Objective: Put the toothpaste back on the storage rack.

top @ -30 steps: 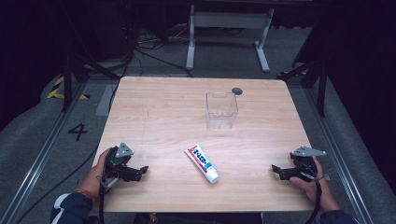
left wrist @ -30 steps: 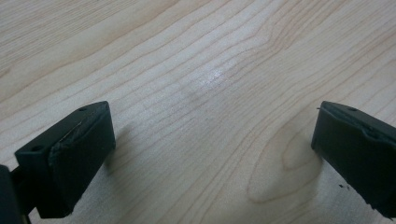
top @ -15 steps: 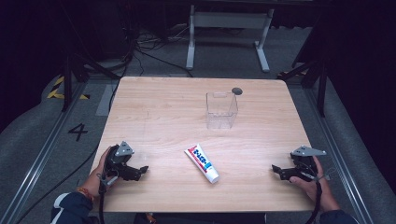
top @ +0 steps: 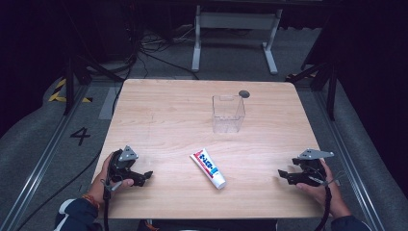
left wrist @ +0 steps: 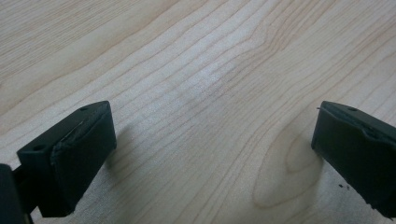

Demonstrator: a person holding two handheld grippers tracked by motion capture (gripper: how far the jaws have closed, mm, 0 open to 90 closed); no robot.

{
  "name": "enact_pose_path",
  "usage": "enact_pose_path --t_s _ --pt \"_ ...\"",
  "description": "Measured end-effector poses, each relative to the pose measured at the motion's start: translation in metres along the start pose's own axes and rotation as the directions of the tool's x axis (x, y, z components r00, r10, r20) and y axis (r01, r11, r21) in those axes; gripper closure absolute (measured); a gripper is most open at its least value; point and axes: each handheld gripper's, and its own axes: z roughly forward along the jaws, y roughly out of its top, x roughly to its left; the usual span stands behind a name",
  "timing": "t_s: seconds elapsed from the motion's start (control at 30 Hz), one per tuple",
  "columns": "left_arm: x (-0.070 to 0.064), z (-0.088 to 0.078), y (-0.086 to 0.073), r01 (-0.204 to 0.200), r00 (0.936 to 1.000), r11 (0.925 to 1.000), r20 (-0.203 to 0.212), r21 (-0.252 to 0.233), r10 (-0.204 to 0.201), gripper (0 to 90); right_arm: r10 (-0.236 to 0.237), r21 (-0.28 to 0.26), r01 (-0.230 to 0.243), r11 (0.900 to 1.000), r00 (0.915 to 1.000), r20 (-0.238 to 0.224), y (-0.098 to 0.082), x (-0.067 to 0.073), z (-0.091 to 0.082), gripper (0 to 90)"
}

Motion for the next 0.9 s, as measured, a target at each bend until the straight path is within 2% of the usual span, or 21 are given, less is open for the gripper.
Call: enact_pose_path --t_s 0.07,0.1,0.3,0.43,0.6,0.7,0.9 --pt "0.000 0.000 0.000 0.000 1.0000 1.0000 0.000 0.000 0.000 0.3 -0.010 0.004 0.010 1.000 0.9999 -0.006 0.003 0.004 0.000 19.0" --pt "0.000 0.000 0.000 -0.002 1.0000 1.0000 -0.001 0.002 0.002 0.3 -0.034 0.004 0.034 0.999 0.9993 -0.015 0.009 0.010 0.000 20.2" --pt "0.000 0.000 0.000 0.001 1.0000 1.0000 0.000 0.003 -0.001 0.4 -0.066 -0.005 0.066 0.998 0.9970 -0.039 0.024 0.026 0.000 20.1" --pt "0.000 0.000 0.000 0.002 1.0000 1.0000 -0.001 0.001 -0.002 0.5 -0.116 -0.013 0.116 0.993 0.9902 -0.078 0.040 0.043 0.003 20.1" --pt "0.000 0.000 0.000 0.002 1.0000 1.0000 0.000 0.001 -0.002 0.5 -0.144 -0.009 0.144 0.990 0.9841 -0.104 0.052 0.056 0.008 20.1" --pt "0.000 0.000 0.000 0.002 1.0000 1.0000 -0.001 0.001 -0.002 0.5 -0.176 -0.005 0.176 0.984 0.9766 -0.124 0.063 0.069 0.015 20.2" --pt "0.000 0.000 0.000 0.003 1.0000 1.0000 -0.001 0.002 -0.003 0.5 -0.214 0.008 0.217 0.976 0.9669 -0.138 0.075 0.085 0.025 20.7"
